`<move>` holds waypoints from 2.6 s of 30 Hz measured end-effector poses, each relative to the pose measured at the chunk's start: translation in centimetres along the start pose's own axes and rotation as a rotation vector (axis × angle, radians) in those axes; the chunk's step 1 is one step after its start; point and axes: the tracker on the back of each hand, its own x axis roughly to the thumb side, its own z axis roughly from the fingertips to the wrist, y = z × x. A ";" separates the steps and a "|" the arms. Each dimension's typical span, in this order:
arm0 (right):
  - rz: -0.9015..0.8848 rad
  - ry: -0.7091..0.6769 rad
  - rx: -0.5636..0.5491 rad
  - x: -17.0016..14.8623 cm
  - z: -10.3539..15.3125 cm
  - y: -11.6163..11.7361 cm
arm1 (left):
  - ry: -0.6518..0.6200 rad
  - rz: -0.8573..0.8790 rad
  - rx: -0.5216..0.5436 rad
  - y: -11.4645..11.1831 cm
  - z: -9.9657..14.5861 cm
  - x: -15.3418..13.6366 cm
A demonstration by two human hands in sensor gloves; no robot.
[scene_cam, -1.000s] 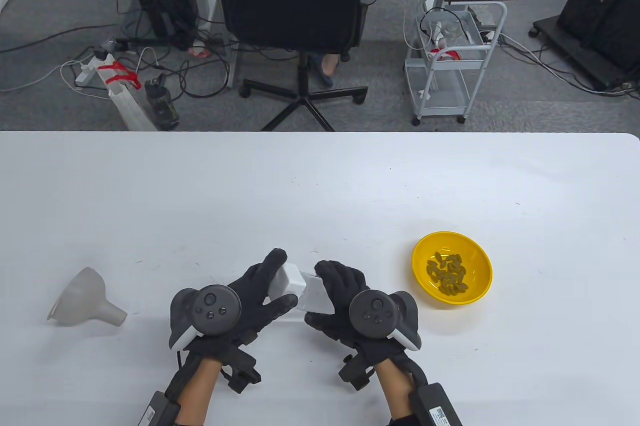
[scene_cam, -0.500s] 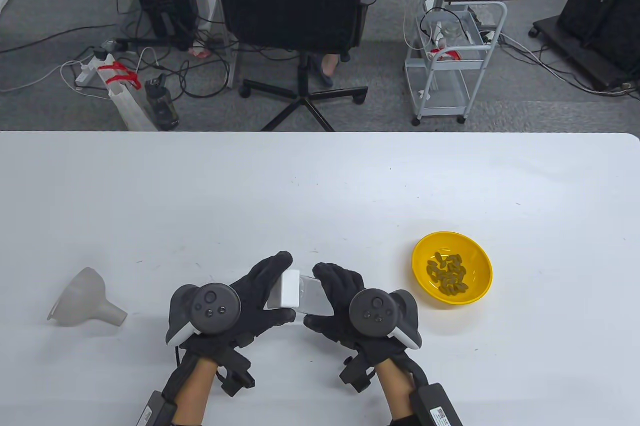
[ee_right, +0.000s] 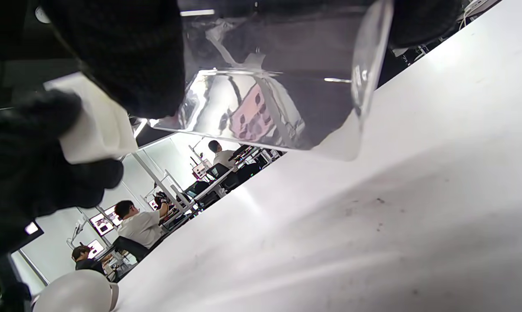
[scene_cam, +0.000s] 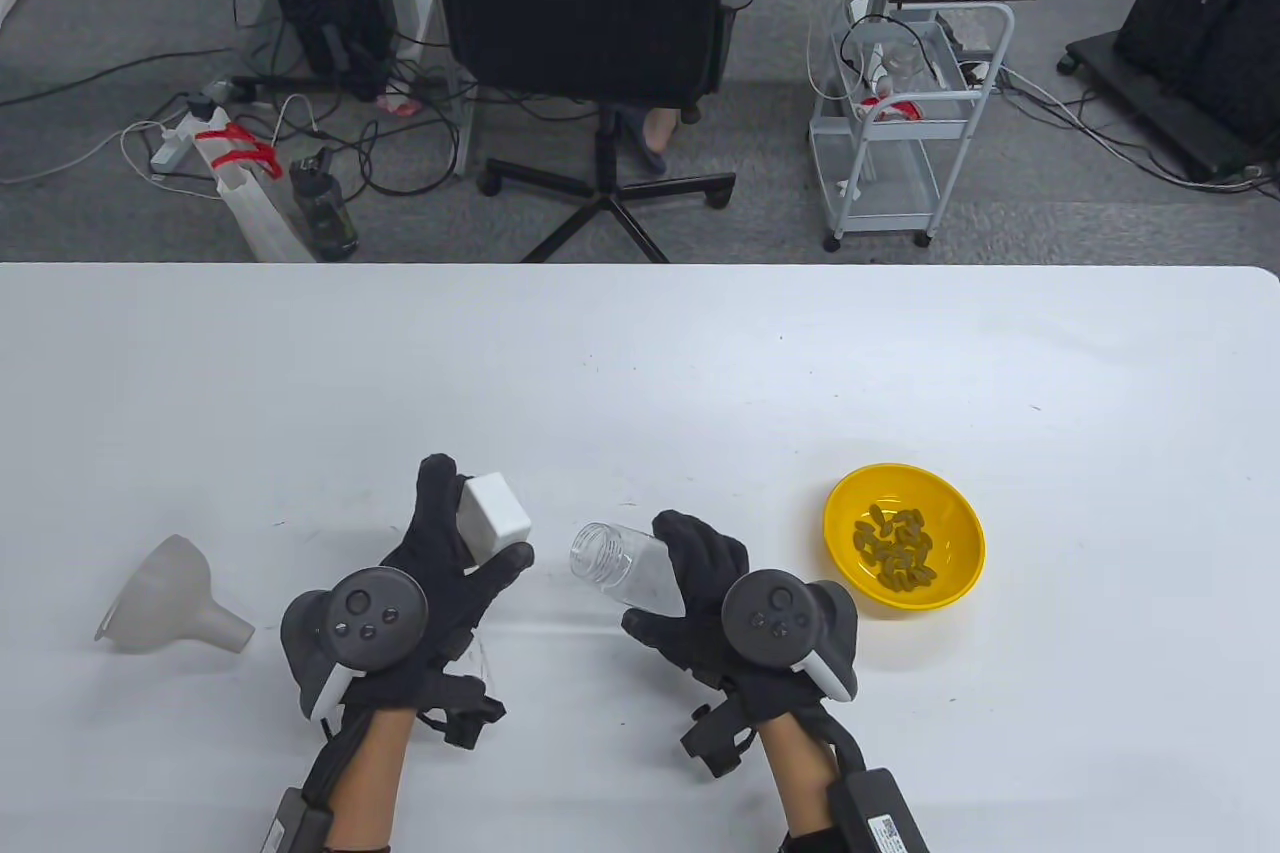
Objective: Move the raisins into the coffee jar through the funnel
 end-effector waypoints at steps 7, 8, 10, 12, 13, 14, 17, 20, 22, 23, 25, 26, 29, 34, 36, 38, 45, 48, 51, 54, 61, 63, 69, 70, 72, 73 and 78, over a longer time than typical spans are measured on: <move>-0.021 0.010 -0.006 -0.2 0.0 -0.2 | 0.120 -0.443 -0.252 -3.2 -0.7 -2.4; -0.022 0.011 -0.006 -0.2 0.0 -0.2 | 0.133 -0.488 -0.289 -3.7 -0.8 -2.8; -0.029 0.011 -0.005 -0.2 0.1 -0.2 | 0.159 -0.534 -0.352 -4.5 -0.9 -3.7; -0.030 0.010 -0.004 -0.2 0.1 -0.2 | 0.189 -0.521 -0.409 -5.1 -0.9 -4.6; -0.033 0.009 -0.006 -0.2 0.1 -0.2 | 0.199 -0.491 -0.450 -5.3 -0.8 -5.0; -0.036 0.009 -0.008 -0.2 0.1 -0.3 | 0.201 -0.465 -0.468 -5.3 -0.8 -5.2; -0.049 0.011 -0.014 -0.3 0.1 -0.4 | 0.258 -0.406 -0.500 -5.2 -0.6 -5.5; -0.057 0.014 -0.020 -0.4 0.1 -0.6 | 0.228 -0.392 -0.462 -4.4 -0.8 -4.5; -0.068 0.015 -0.032 -0.4 0.1 -0.8 | 0.184 -0.383 -0.414 -3.3 -0.7 -3.1; -0.075 0.017 -0.035 -0.4 0.2 -0.9 | 0.160 -0.381 -0.386 -2.8 -0.7 -2.5; -0.083 0.020 -0.037 -0.5 0.2 -1.0 | 0.116 -0.389 -0.323 -1.7 -0.5 -1.4; -0.090 0.025 -0.041 -0.4 0.2 -1.1 | 0.093 -0.393 -0.290 -1.2 -0.4 -0.9; -0.073 0.031 -0.026 -0.3 0.1 -1.6 | 0.057 -0.392 -0.253 -0.6 -0.1 -0.1; -0.162 0.049 0.062 -0.9 -0.1 -1.3 | 0.060 -0.407 -0.281 -1.1 -0.1 -0.2; -0.203 0.057 0.077 -1.2 -0.2 -1.1 | 0.071 -0.413 -0.293 -1.3 -0.2 -0.4; -0.223 0.071 0.115 -1.5 -0.3 -0.7 | 0.075 -0.410 -0.296 -1.4 -0.2 -0.5; -0.175 0.146 0.232 -2.3 -0.6 0.3 | 0.074 -0.414 -0.298 -1.4 -0.1 -0.5; -0.168 0.177 0.260 -2.7 -0.6 0.6 | 0.080 -0.411 -0.304 -1.5 -0.1 -0.5; -0.171 0.205 0.274 -3.1 -0.6 0.9 | 0.084 -0.407 -0.308 -1.5 -0.1 -0.6; -0.162 0.229 0.287 -3.6 -0.6 1.1 | 0.085 -0.409 -0.314 -1.5 -0.1 -0.5; -0.188 0.243 0.295 -3.8 -0.5 1.2 | 0.089 -0.409 -0.319 -1.5 -0.1 -0.5; -0.187 0.246 0.302 -3.8 -0.5 1.2 | 0.091 -0.405 -0.321 -1.6 -0.1 -0.6; -0.176 0.260 0.326 -3.7 -0.5 1.0 | 0.101 -0.392 -0.333 -1.6 -0.1 -0.7; -0.167 0.258 0.335 -3.6 -0.5 0.9 | 0.103 -0.389 -0.334 -1.6 -0.1 -0.7; -0.130 0.262 0.362 -3.3 -0.4 0.5 | 0.104 -0.388 -0.334 -1.6 -0.1 -0.7; -0.099 0.265 0.376 -3.1 -0.4 0.3 | 0.103 -0.387 -0.331 -1.6 -0.1 -0.7; 0.233 0.249 0.393 -0.3 0.0 -1.6 | 0.101 -0.380 -0.328 -1.6 -0.2 -0.7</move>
